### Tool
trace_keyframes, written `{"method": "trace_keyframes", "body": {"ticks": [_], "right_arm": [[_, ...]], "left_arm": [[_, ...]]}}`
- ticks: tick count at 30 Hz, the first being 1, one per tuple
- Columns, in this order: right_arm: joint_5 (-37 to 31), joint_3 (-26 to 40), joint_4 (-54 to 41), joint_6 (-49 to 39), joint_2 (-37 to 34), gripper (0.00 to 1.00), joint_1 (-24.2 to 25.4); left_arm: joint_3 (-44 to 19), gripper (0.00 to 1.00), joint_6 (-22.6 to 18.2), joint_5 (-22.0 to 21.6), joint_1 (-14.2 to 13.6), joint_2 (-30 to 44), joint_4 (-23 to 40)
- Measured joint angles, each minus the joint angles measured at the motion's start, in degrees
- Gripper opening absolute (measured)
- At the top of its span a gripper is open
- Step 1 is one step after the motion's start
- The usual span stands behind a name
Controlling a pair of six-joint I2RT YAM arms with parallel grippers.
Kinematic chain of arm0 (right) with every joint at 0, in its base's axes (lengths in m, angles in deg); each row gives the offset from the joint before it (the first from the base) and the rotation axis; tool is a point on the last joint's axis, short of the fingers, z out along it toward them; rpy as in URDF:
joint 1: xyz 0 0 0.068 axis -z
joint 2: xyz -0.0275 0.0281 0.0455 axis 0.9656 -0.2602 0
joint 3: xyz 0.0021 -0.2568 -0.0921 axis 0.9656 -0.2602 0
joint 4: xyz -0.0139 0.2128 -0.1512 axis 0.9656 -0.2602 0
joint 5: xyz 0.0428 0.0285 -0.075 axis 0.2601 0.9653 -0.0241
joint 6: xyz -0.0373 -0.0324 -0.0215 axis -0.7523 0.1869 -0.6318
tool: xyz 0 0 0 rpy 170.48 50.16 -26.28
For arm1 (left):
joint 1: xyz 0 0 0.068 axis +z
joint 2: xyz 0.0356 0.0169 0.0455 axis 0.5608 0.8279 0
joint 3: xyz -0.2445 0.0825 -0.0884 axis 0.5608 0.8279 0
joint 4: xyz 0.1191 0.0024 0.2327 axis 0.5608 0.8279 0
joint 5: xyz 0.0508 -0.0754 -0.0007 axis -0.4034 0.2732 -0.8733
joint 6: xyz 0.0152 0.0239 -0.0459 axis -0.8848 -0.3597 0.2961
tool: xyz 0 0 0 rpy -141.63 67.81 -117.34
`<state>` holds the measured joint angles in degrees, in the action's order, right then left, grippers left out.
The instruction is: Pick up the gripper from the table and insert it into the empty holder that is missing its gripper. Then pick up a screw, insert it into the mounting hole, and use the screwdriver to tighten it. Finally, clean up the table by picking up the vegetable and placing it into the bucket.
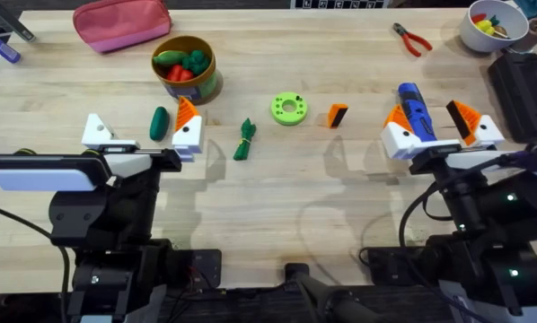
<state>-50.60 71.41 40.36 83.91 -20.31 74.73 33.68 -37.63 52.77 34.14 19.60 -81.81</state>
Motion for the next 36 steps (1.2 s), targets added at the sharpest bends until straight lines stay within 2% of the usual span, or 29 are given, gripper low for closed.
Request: {"method": "trace_keyframes", "body": {"ticks": [6,11,14,18,22,29,36], "right_arm": [[0.0,0.0,0.5,0.0,0.0,0.994,0.0],[0.0,0.2,7.0,0.0,-0.1,0.994,0.0],[0.0,2.6,6.7,0.0,-0.1,0.994,0.0],[0.0,11.8,-0.7,0.0,-0.5,0.994,0.0],[0.0,24.2,-11.3,0.0,-3.8,0.994,0.0],[0.0,43.3,-30.8,0.0,-17.1,0.994,0.0],[0.0,53.7,-44.0,0.0,-32.2,0.993,0.0]], "left_arm": [[0.0,0.985,0.0,0.0,0.0,0.0,-0.6],[-0.1,0.985,0.0,0.0,0.0,0.0,-3.3],[-2.0,0.985,0.0,0.0,0.0,0.0,1.0],[-10.7,0.985,0.0,0.0,0.0,1.3,12.2],[-23.8,0.985,0.0,0.0,0.0,7.6,23.2],[-44.2,0.985,0.0,-0.1,0.0,27.1,40.9],[-54.3,0.985,0.0,-0.1,0.0,43.3,49.7]]}}
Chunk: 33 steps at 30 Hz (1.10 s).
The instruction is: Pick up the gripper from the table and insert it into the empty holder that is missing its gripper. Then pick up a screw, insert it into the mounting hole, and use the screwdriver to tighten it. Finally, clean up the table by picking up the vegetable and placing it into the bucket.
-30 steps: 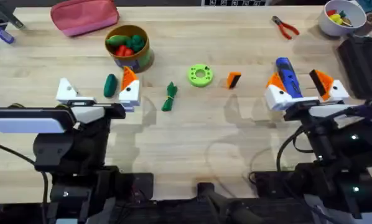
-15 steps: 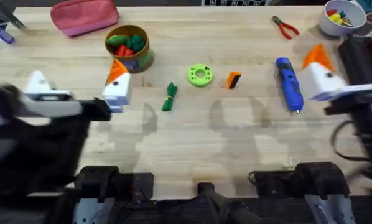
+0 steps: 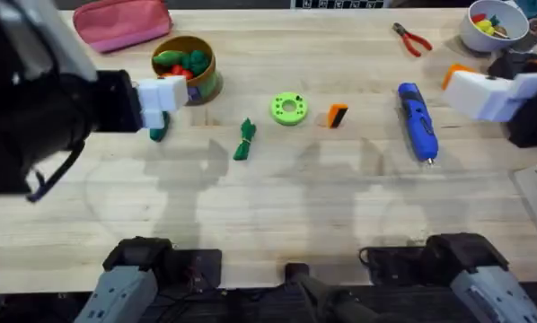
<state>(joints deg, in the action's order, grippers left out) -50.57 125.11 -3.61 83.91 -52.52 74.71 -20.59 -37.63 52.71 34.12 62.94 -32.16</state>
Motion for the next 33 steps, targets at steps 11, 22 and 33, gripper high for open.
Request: {"method": "trace_keyframes", "body": {"ticks": [11,22,33], "right_arm": [[0.0,9.4,-12.6,0.0,-15.0,0.994,0.0],[0.0,9.6,-13.0,0.0,-16.3,0.994,0.0],[0.0,9.6,-13.0,0.0,-16.3,0.994,0.0]], "left_arm": [[-8.5,0.985,0.0,0.0,0.0,16.6,7.0],[-8.7,0.985,-1.5,-0.1,-4.9,19.9,11.5],[-10.7,0.985,1.3,-4.7,-10.0,20.4,16.2]]}}
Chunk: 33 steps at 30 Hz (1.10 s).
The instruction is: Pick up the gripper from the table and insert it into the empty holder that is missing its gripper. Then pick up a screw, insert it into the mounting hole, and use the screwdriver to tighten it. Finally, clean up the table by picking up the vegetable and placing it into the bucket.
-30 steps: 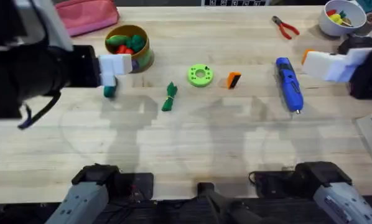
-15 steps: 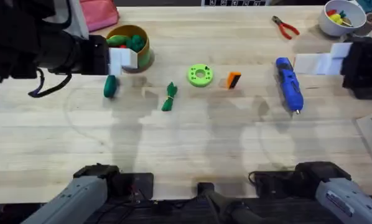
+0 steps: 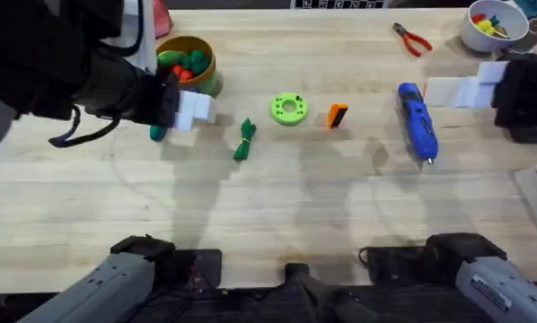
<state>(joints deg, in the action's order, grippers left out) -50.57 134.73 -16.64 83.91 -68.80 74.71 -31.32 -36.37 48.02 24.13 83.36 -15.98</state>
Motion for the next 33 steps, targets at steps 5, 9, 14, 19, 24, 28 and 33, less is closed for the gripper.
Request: {"method": "trace_keyframes", "body": {"ticks": [5,9,14,19,24,28,33], "right_arm": [[0.0,0.0,0.0,0.0,0.0,0.994,0.0],[0.0,0.0,0.2,0.0,0.0,0.994,0.0],[0.0,0.0,0.3,0.0,0.0,0.994,0.0],[0.0,0.0,0.3,0.0,0.0,0.994,0.0],[0.0,0.0,0.3,0.0,0.0,0.994,0.0],[0.0,0.0,0.4,0.0,0.0,0.994,0.0],[0.0,0.0,0.4,0.0,0.0,0.994,0.0]], "left_arm": [[-0.3,0.985,0.3,1.6,0.0,0.0,0.2],[-0.3,0.985,0.5,4.0,-0.9,0.4,0.8],[-0.4,0.985,2.7,5.9,-5.0,4.8,1.2],[-0.4,0.985,5.3,6.7,-10.5,12.1,-0.5],[-0.4,0.985,6.8,8.0,-12.6,19.8,-5.0],[-0.4,0.985,6.9,8.9,-12.6,25.8,-6.5],[-0.4,0.987,6.4,9.4,-12.7,31.6,-8.2]]}}
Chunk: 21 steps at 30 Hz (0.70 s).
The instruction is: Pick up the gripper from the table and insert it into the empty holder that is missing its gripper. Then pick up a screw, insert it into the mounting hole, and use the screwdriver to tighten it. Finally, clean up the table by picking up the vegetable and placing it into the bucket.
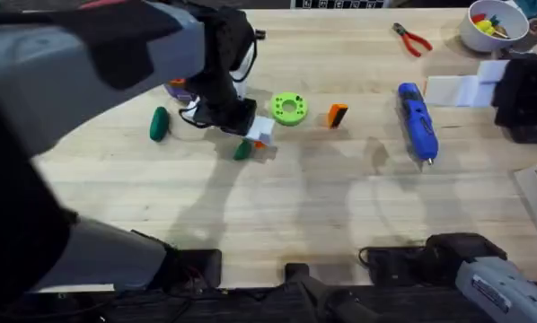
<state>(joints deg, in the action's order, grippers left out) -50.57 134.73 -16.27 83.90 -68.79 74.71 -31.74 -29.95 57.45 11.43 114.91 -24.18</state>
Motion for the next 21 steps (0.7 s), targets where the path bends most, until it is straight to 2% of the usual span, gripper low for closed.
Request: {"method": "trace_keyframes", "body": {"ticks": [7,11,15,16,18,19,21], "right_arm": [[0.0,0.0,0.0,0.0,0.0,0.994,0.0],[0.0,0.0,0.0,0.0,0.0,0.994,0.0],[0.0,0.0,0.0,0.0,0.0,0.994,0.0],[0.0,0.0,0.0,0.0,0.0,0.994,0.0],[0.0,0.0,0.0,0.0,0.0,0.994,0.0],[0.0,0.0,0.0,0.0,0.0,0.994,0.0],[0.0,0.0,0.0,0.0,0.0,0.994,0.0]], "left_arm": [[0.0,0.958,-0.4,-0.2,-1.8,4.0,-4.2],[-0.1,0.865,-0.6,-1.4,-2.9,5.6,-4.1],[-0.5,0.803,-0.8,-1.4,-3.0,7.2,-4.1],[-0.6,0.762,-0.9,-1.4,-3.0,7.2,-4.6],[-0.7,0.537,-0.9,-1.1,-3.1,7.3,-5.3],[-0.8,0.352,-1.0,-0.8,-3.2,7.3,-5.7],[-1.0,0.071,-1.1,-0.7,-3.2,7.3,-6.0]]}}
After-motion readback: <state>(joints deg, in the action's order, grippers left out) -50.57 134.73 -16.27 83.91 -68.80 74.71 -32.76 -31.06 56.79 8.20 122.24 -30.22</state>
